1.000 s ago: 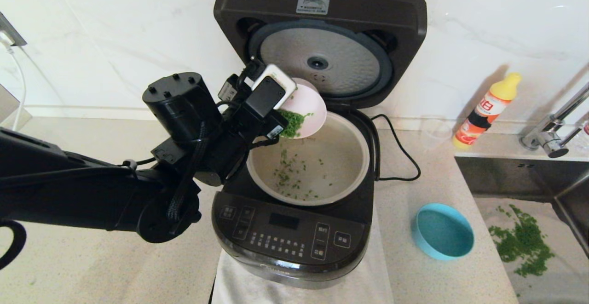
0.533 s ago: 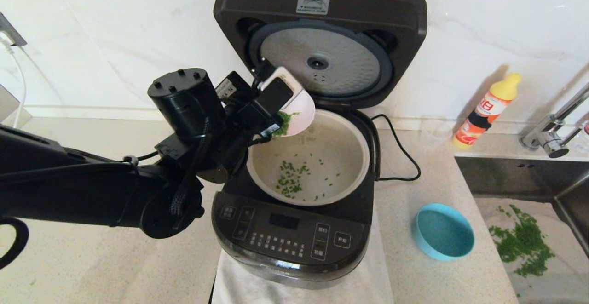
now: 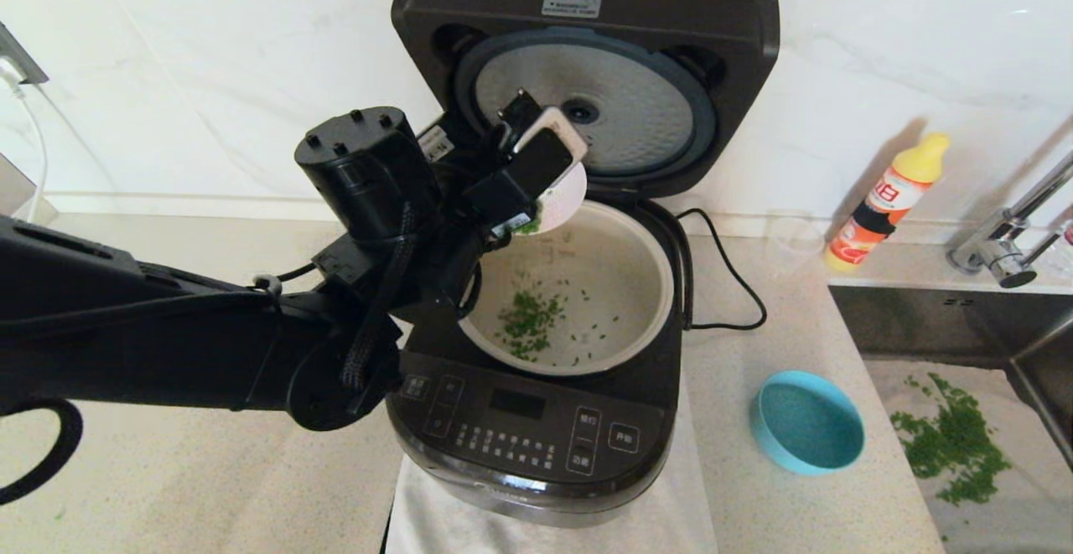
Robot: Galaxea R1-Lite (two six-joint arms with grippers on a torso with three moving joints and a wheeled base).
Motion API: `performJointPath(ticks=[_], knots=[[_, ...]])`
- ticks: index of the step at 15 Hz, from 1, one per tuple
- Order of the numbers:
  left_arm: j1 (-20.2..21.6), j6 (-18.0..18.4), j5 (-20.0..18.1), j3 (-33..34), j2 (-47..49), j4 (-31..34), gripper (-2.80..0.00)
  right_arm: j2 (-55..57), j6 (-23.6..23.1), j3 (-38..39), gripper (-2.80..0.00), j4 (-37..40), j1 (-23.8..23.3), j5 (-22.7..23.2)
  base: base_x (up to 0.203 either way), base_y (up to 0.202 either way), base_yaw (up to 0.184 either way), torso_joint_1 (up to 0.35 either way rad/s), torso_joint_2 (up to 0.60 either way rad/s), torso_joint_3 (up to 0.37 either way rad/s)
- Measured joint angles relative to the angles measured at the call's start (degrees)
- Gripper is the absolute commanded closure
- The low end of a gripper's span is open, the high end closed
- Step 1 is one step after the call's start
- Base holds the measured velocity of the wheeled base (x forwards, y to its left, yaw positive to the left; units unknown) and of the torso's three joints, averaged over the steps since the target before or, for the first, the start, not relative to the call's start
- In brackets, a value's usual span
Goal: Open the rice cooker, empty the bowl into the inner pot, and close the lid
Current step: Pour the chopped green onions from the bowl into the rice cooker
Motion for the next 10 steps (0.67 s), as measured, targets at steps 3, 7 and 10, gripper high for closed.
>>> performJointPath(ticks=[3,7,10], knots=[[-1.1,1.3,0.7,0.6,0.2,-0.2,0.00,0.0,0.0,0.0,0.00,0.0,0.0,0.0,0.000,0.000,0.000,0.000,0.00,0.000],[-1.4,4.4,1.1,3.3,-0.7,-0.3,0.00,0.0,0.0,0.0,0.00,0.0,0.0,0.0,0.000,0.000,0.000,0.000,0.00,0.000],[-1.6,7.5,2.6,3.9,-1.4,-0.3,0.00,0.0,0.0,0.0,0.00,0.0,0.0,0.0,0.000,0.000,0.000,0.000,0.00,0.000]])
